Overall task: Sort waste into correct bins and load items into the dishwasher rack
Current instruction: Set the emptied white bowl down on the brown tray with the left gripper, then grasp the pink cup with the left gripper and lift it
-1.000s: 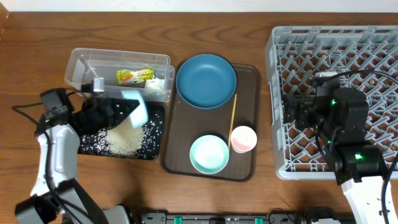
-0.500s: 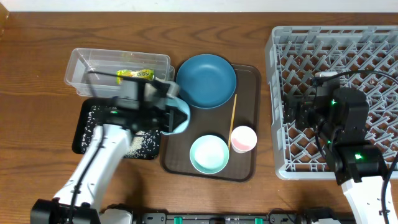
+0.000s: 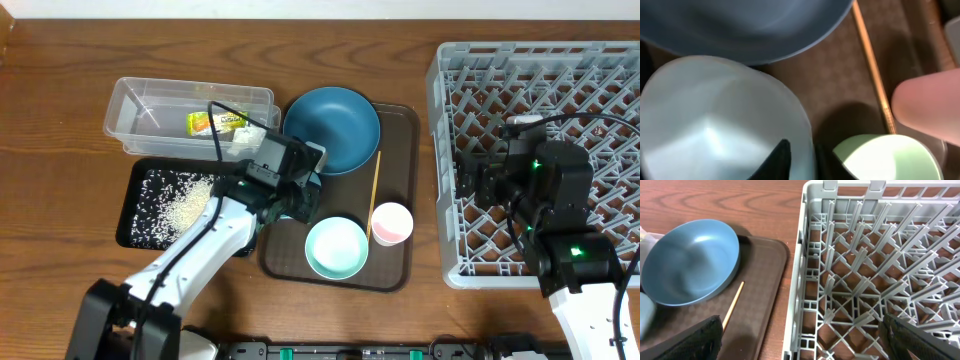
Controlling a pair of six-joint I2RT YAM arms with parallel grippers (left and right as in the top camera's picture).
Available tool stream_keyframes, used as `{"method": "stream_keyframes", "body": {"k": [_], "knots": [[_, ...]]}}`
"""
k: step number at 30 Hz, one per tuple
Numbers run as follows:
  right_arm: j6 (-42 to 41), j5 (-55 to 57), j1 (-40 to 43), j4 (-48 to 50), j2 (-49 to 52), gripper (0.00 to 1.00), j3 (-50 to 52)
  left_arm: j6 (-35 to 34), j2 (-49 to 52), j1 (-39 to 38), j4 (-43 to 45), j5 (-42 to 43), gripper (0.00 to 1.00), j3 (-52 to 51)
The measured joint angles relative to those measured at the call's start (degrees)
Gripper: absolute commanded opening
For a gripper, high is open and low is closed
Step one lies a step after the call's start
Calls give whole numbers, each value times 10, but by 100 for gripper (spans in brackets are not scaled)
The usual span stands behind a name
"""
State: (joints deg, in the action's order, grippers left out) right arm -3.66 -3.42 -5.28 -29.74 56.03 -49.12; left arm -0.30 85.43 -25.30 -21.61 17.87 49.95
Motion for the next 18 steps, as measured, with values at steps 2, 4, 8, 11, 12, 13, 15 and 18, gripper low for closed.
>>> {"method": "stream_keyframes", "body": {"k": [2,4,8,11,12,13,15,18], "knots": [[0,0,0,0,0,99,0,-5,2,0,5,-5,38,0],[0,0,0,0,0,99,0,-10,1,0,10,-9,43,0],[0,0,0,0,0,99,0,-18,-7,0,9,-11,44,1],[0,0,0,0,0,99,0,-26,-27,0,18,16,45,9],[0,0,0,0,0,99,0,-28,-34,0,28,29,48,12],[0,0,0,0,0,99,0,-30,-41,0,41,45,50,16],[0,0,0,0,0,99,0,-38,-50,-3,58,69,55,25],[0,0,0,0,0,99,0,-48,-53,-17,63,87,57,32]]}}
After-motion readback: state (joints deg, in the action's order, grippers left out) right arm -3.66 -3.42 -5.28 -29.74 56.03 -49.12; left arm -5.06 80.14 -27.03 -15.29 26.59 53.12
